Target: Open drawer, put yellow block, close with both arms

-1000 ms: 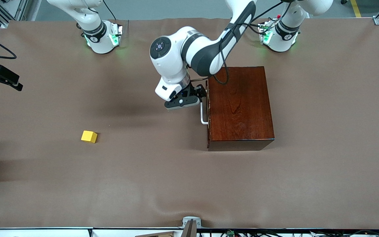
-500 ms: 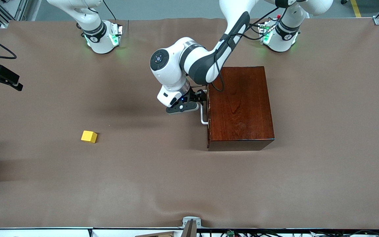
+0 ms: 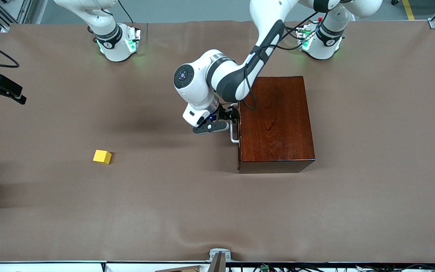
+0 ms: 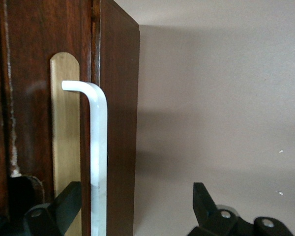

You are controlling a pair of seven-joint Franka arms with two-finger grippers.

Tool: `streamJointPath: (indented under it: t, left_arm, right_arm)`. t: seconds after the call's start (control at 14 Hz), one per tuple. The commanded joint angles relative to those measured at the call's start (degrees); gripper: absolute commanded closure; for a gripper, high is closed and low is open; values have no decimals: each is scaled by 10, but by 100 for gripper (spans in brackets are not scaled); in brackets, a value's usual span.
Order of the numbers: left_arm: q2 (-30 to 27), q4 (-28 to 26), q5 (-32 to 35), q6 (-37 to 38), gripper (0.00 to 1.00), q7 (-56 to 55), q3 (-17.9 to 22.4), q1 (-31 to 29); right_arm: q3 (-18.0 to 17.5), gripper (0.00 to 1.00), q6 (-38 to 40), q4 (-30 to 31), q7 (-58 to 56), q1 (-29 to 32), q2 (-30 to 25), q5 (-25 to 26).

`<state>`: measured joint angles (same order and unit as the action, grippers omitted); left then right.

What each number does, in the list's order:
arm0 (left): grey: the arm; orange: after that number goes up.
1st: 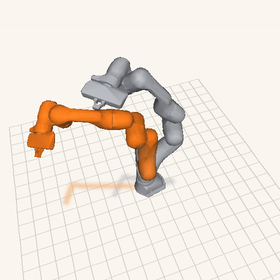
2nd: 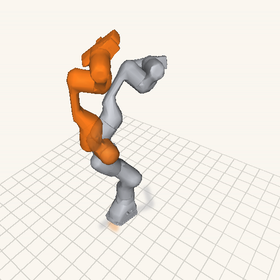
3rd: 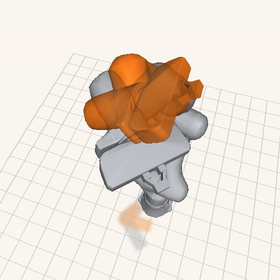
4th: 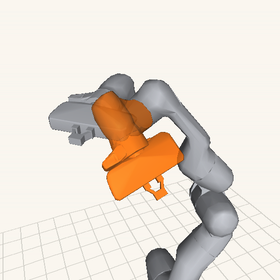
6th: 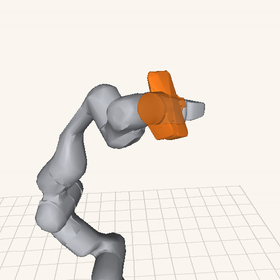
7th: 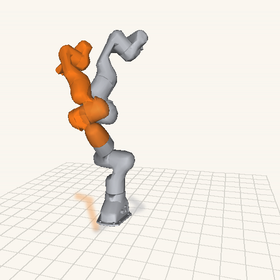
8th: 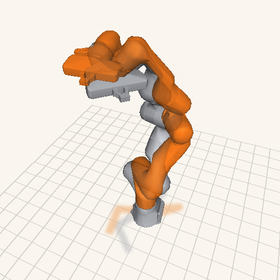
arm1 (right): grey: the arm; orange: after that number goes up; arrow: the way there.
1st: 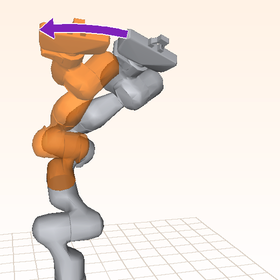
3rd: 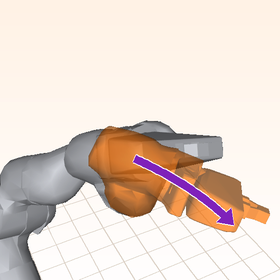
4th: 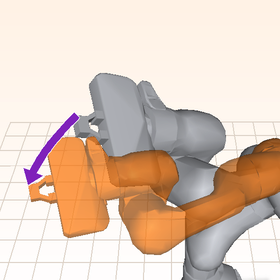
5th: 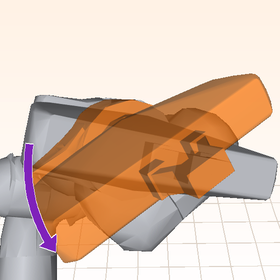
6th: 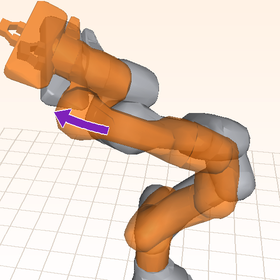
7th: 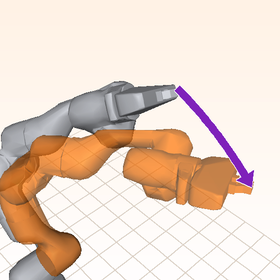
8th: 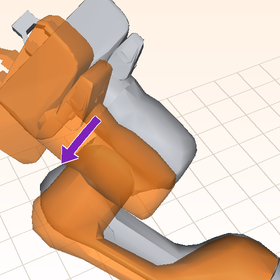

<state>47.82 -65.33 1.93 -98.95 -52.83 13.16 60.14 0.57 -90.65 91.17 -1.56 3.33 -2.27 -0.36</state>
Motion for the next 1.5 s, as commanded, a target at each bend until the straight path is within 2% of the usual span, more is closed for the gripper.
streamJointPath:
  t: [0.0, 0.64, 1.07, 1.43]
  left_arm:
    - [14, 19, 15, 3, 0, 11, 3, 2]
    - [21, 19, 11, -45, 0, 6, 3, 2]
    - [25, 19, 9, -93, 0, -43, -1, 3]
    - [24, 20, -18, -107, 0, -54, -13, 4]
  right_arm:
    - [0, 0, -1, -3, -4, -3, 0, 2]
    - [0, 0, -1, -3, -4, -3, 0, 2]
    - [0, 0, -1, -3, -4, -3, 0, 2]
    - [0, 0, -1, -3, -4, -3, 0, 2]
